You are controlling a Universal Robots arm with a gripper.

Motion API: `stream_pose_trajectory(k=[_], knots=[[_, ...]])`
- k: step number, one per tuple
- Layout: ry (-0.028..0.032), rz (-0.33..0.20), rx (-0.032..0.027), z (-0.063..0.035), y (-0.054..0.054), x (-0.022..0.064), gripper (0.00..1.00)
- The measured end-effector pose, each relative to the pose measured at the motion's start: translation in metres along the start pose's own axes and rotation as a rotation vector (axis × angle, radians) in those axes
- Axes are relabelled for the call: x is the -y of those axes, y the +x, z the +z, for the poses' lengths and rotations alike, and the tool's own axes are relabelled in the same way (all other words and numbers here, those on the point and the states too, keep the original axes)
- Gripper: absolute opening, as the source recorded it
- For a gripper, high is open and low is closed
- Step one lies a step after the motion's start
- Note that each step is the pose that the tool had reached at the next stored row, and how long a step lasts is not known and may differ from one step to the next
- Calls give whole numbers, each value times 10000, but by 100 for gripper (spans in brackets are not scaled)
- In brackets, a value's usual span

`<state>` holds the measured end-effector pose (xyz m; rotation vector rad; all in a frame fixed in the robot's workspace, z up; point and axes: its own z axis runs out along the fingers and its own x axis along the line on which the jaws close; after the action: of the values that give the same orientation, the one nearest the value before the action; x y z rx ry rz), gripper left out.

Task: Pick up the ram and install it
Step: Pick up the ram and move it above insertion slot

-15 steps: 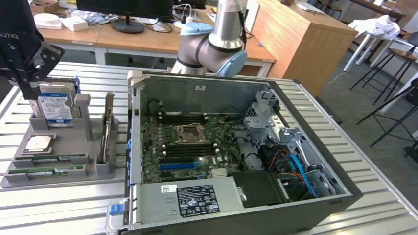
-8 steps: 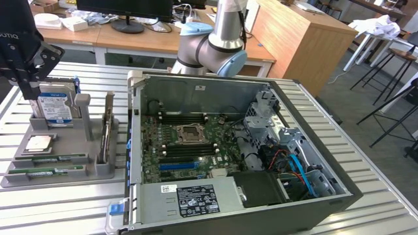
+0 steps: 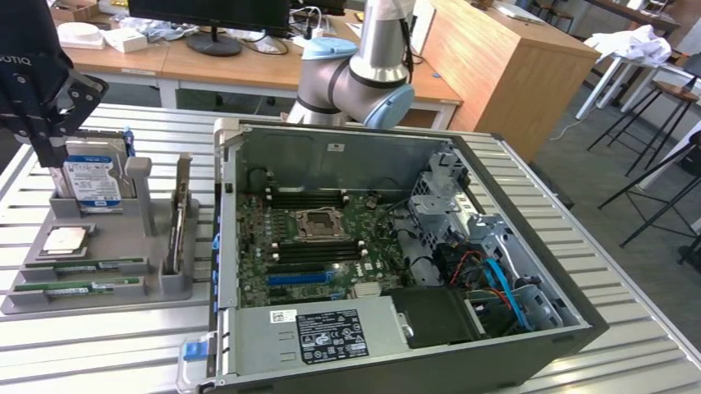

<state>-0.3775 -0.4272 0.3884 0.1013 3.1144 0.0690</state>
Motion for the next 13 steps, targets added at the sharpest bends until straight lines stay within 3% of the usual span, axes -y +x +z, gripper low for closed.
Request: stream_pose_trajectory(k=[13], knots=[[-18, -769, -34, 2, 0, 0, 10]])
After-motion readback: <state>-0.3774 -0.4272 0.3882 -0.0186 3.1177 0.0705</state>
